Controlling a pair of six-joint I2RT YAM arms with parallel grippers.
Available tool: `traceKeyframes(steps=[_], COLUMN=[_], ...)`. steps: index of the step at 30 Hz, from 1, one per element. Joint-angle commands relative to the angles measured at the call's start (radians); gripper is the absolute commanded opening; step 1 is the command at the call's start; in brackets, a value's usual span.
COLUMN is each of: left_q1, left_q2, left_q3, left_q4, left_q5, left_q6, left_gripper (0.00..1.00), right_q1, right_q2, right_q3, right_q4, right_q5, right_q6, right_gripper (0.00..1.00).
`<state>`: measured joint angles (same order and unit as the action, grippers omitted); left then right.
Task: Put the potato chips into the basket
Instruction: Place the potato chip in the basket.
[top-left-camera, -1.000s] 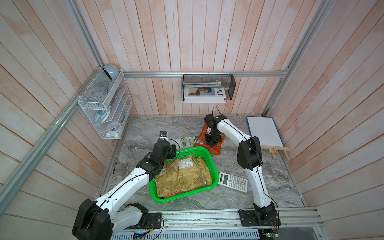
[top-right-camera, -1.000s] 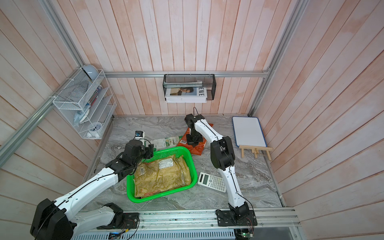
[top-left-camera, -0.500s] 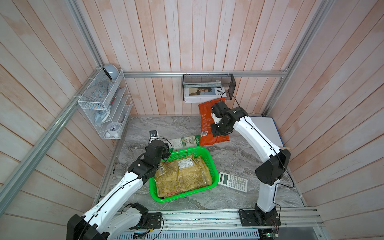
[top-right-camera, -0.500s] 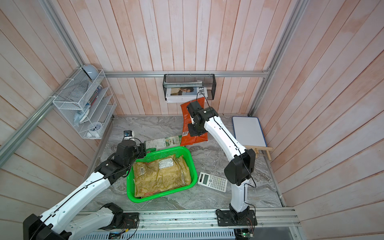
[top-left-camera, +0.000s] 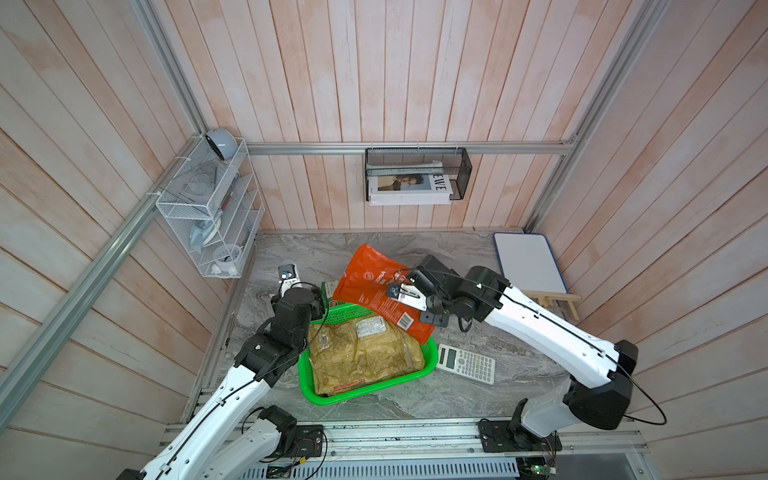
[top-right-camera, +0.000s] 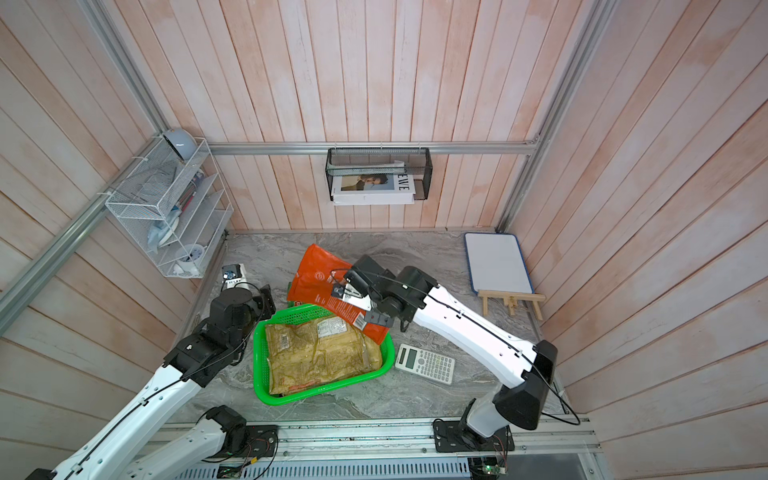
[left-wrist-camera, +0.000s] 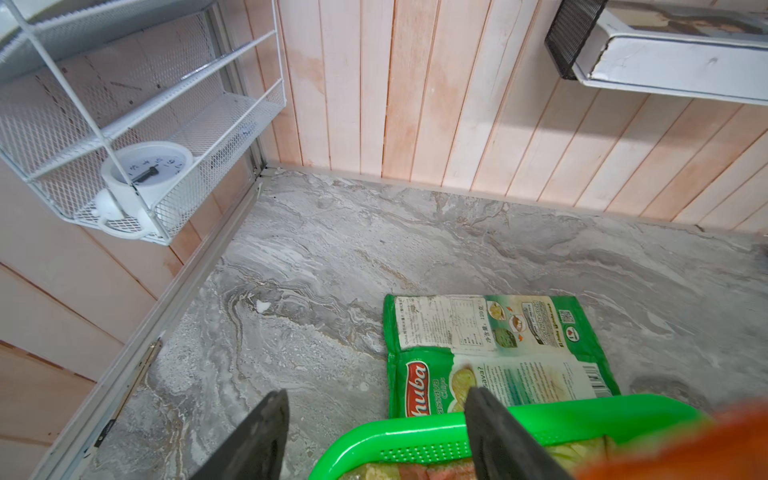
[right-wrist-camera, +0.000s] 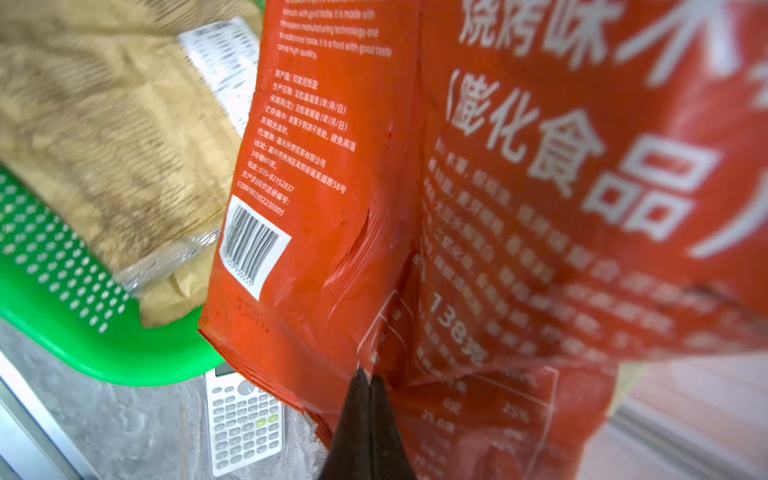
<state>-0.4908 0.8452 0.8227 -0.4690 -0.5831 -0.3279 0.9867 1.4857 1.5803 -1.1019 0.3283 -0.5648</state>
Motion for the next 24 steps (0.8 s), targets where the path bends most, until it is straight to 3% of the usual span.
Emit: traceKeyframes(steps=[1,4,17,24], left_q1=[0.008,0.008,0.009,0.011], left_q2=[-0.026,-0.046,-0.108,-0.126], left_q3=[0.019,0.016,0.001,-0.033], left_q4=[-0.037,-0.042,-0.069,-0.083], left_q5=[-0.051,-0.063,-0.174,-0.180], left_q6=[0.036,0.041,0.126,0.106], left_gripper=[0.72,0.72,0.73,0.73], right_q1=[-0.003,0.006,0.088,0.114], right_q2=[-0.061,-0.073,0.009,0.093], right_q3=[-0.055,-0.082,-0.100,-0.041], right_q4=[0.188,0.222,0.185,0.055], right_q5=[-0.067,-0.123,-0.015,-0.017], right_q6=[-0.205,-0.269,-0.505,-0.514], right_gripper=[0.00,0.00,0.00,0.00])
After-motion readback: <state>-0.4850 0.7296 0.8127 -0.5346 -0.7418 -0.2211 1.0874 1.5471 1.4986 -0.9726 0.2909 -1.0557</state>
